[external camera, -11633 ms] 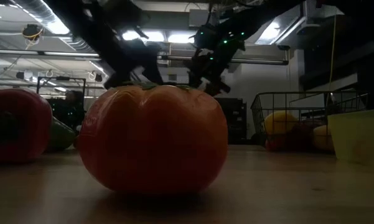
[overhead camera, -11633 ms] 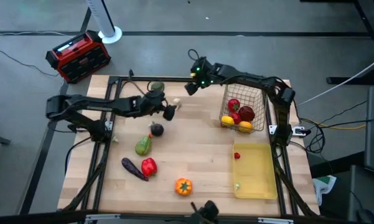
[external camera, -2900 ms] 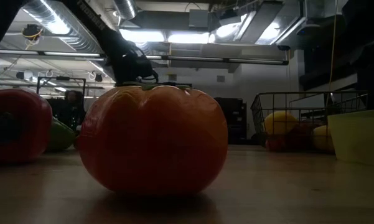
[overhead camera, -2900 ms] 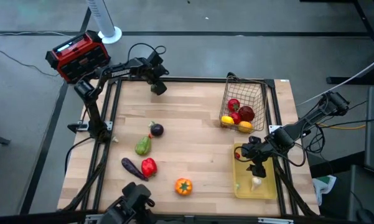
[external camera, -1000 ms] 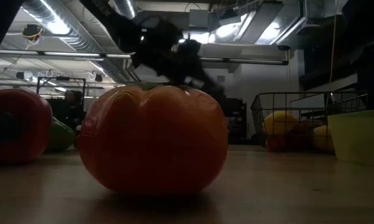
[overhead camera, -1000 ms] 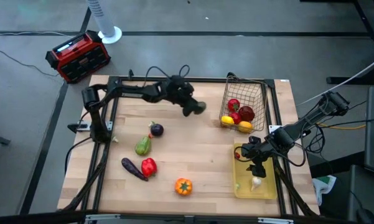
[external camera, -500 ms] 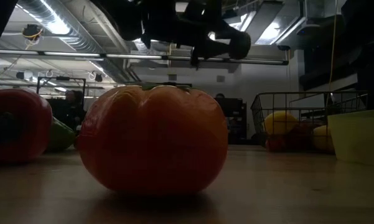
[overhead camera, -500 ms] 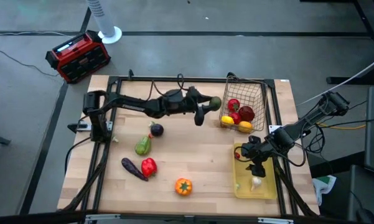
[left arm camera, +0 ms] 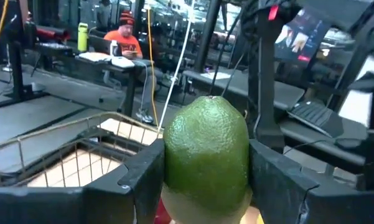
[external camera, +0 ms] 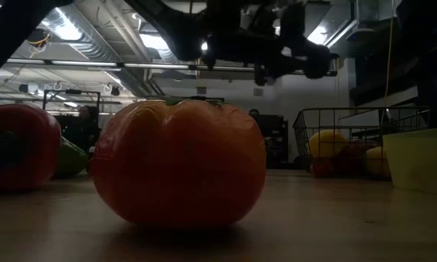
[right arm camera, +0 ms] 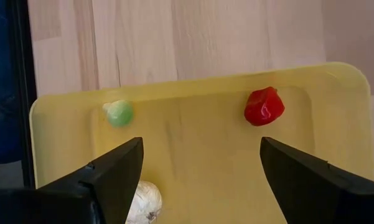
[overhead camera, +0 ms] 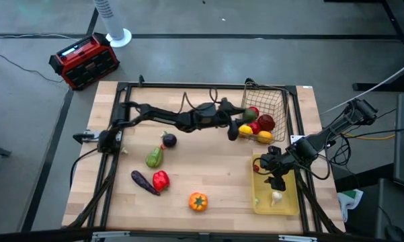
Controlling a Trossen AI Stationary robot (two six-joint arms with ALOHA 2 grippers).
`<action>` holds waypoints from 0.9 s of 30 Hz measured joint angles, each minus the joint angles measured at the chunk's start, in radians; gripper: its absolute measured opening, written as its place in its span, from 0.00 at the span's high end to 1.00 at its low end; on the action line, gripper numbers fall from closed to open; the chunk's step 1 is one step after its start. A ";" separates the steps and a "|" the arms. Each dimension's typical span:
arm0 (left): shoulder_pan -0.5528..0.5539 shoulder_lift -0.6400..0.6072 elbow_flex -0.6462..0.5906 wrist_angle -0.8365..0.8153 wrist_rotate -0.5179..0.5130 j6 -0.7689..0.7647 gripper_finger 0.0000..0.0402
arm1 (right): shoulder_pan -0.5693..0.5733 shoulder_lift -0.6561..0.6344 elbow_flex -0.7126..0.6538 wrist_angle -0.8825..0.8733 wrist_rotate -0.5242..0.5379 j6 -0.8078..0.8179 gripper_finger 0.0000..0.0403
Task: Sort produce into baskets
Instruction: Put the lime into the wired bin
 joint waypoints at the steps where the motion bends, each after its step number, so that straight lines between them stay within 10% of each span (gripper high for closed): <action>1: 0.000 0.014 0.007 0.002 0.000 0.002 0.49 | 0.000 0.000 0.000 0.000 0.000 0.000 0.20; 17: 0.005 0.063 0.008 -0.062 0.005 -0.014 0.48 | 0.000 0.000 0.000 0.015 0.019 0.000 0.20; 27: 0.006 0.063 0.009 -0.104 0.026 0.028 0.28 | 0.000 0.000 0.000 0.016 0.020 0.000 0.20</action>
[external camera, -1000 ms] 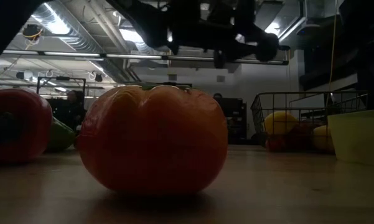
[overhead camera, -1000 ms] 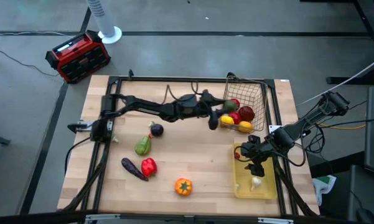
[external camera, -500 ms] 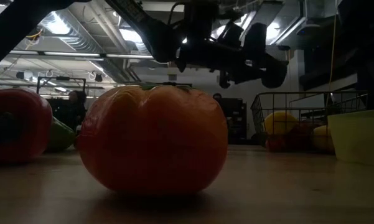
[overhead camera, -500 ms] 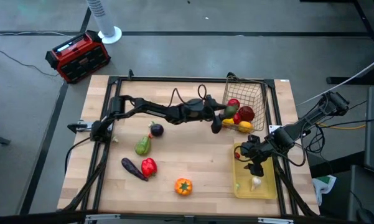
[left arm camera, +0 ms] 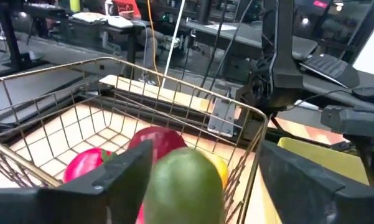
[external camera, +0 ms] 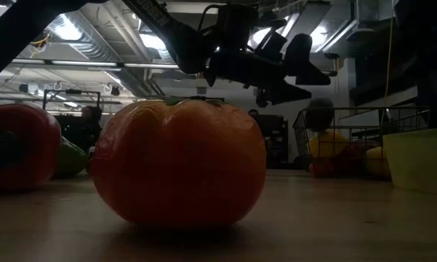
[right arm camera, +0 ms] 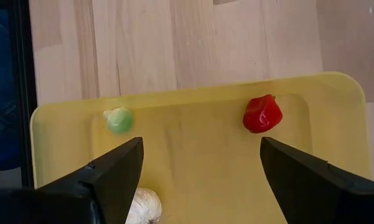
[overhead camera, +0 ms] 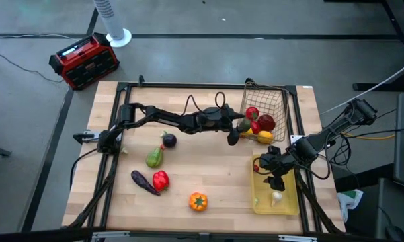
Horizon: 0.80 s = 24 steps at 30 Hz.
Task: Sort produce into baskets
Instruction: Put the lime into the wired bin, then put the orange tomato into the wired basket
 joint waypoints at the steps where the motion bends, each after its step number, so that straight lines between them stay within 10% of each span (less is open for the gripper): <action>1: 0.001 0.000 0.000 0.001 0.001 0.000 0.25 | 0.000 0.000 0.000 0.000 0.000 0.000 0.20; 14: 0.051 -0.070 0.000 -0.039 0.105 -0.001 0.10 | 0.000 0.000 0.000 0.002 0.001 0.000 0.20; 24: 0.077 -0.298 -0.001 -0.493 0.119 -0.006 0.08 | 0.000 0.000 0.000 0.002 0.001 0.000 0.20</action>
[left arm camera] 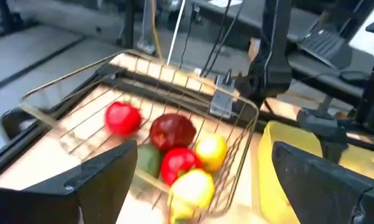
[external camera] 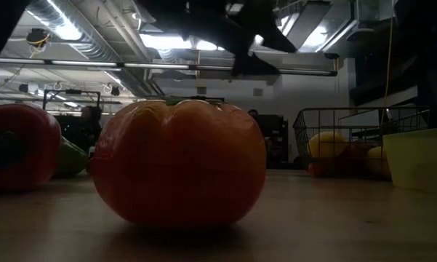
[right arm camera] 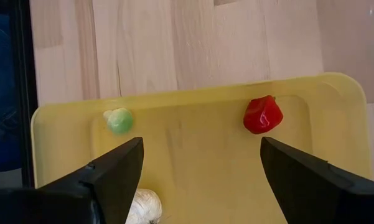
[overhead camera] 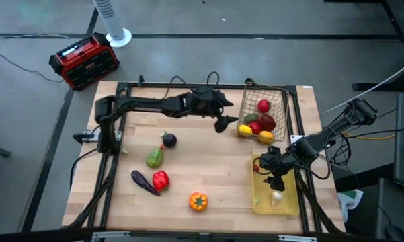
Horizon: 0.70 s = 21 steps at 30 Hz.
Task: Sort produce into baskets
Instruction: Put the orange tomato into the wired basket
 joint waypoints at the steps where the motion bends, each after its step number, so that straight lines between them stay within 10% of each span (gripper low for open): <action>1: 0.001 -0.024 0.000 -0.049 -0.001 0.000 0.08 | 0.000 0.000 0.000 0.000 0.005 0.000 0.20; 21: -0.314 -0.196 0.000 -0.743 0.062 0.016 0.08 | 0.000 0.000 0.000 0.000 0.023 0.000 0.20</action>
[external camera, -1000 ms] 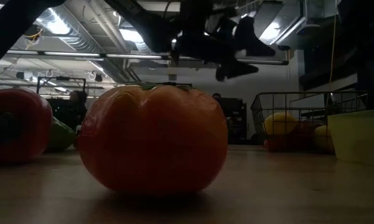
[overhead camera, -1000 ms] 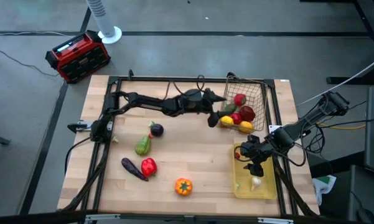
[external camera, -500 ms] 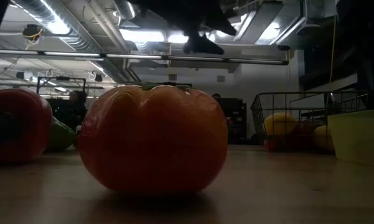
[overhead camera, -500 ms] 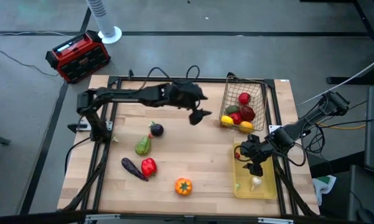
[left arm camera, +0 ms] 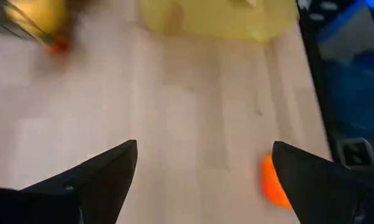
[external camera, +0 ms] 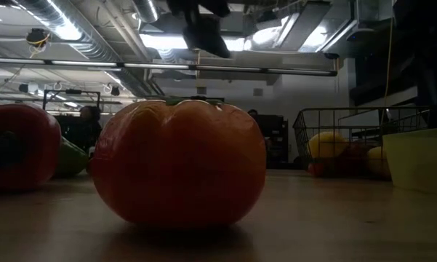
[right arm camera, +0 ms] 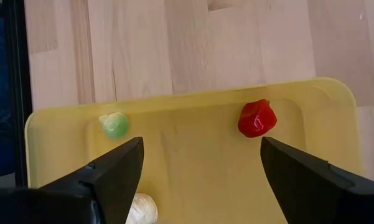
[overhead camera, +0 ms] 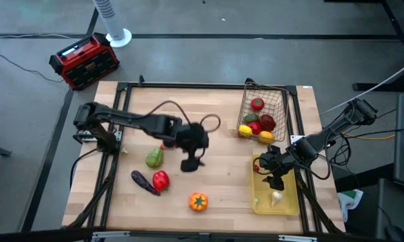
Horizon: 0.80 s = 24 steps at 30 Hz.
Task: Sort produce into baskets
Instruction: Put the orange tomato into the wired basket
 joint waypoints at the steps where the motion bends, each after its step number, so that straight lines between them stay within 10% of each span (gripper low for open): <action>1: -0.021 0.000 0.000 -0.006 0.000 -0.020 0.08 | 0.000 0.000 0.000 0.000 0.000 0.000 0.20; 24: -0.237 0.026 -0.002 0.005 -0.003 -0.322 0.08 | 0.000 0.000 0.000 0.000 0.001 0.000 0.20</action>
